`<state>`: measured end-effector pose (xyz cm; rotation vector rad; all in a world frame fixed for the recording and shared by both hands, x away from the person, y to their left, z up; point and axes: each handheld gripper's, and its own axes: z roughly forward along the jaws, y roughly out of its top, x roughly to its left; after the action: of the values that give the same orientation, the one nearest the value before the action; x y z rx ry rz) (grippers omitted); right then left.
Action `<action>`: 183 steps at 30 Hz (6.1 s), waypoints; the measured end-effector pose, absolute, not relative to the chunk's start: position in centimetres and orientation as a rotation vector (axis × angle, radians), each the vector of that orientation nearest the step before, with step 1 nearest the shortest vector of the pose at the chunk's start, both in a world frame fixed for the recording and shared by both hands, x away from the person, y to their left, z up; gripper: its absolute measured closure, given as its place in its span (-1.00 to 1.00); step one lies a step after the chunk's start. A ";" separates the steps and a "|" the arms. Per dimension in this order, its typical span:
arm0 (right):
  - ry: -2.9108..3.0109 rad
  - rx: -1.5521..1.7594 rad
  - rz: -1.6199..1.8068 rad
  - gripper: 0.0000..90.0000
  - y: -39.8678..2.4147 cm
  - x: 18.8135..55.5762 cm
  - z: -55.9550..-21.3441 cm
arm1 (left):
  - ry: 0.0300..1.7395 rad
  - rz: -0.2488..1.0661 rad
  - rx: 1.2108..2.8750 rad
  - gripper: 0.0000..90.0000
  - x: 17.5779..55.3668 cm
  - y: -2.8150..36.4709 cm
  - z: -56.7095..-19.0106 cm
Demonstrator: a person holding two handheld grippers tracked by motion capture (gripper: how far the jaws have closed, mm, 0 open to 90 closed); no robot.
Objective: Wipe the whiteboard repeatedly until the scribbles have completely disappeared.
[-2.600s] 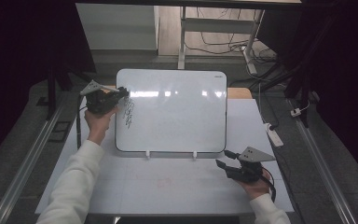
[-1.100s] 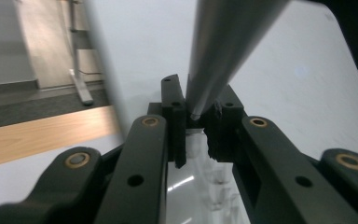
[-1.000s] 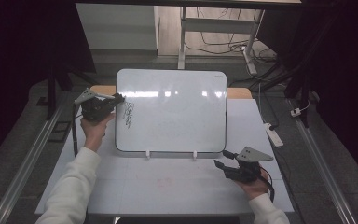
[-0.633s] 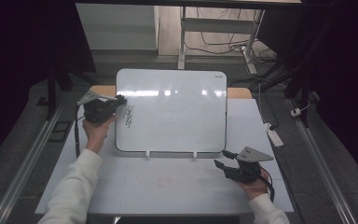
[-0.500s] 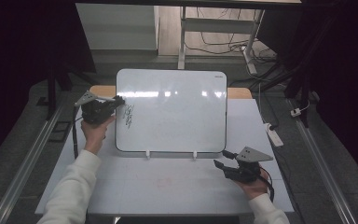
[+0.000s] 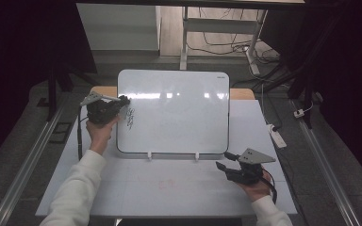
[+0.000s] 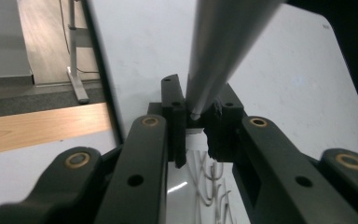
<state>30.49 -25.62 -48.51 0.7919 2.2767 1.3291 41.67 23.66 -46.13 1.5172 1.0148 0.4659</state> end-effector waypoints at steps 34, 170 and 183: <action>2.288 0.782 1.324 0.05 -25.3 30.6 -48.7 | 0.983 0.486 1.581 0.74 39.9 22.8 -47.4; 2.293 0.770 1.337 0.04 -24.9 30.4 -48.6 | 0.976 0.429 1.701 0.73 37.3 21.8 -49.0; 2.221 0.732 1.389 0.03 -24.2 30.1 -47.6 | 0.872 0.182 1.778 0.73 34.2 18.6 -47.8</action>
<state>30.14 -24.15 -47.59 0.7315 2.2209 1.3887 34.16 18.64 -47.83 1.7780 0.8719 0.1823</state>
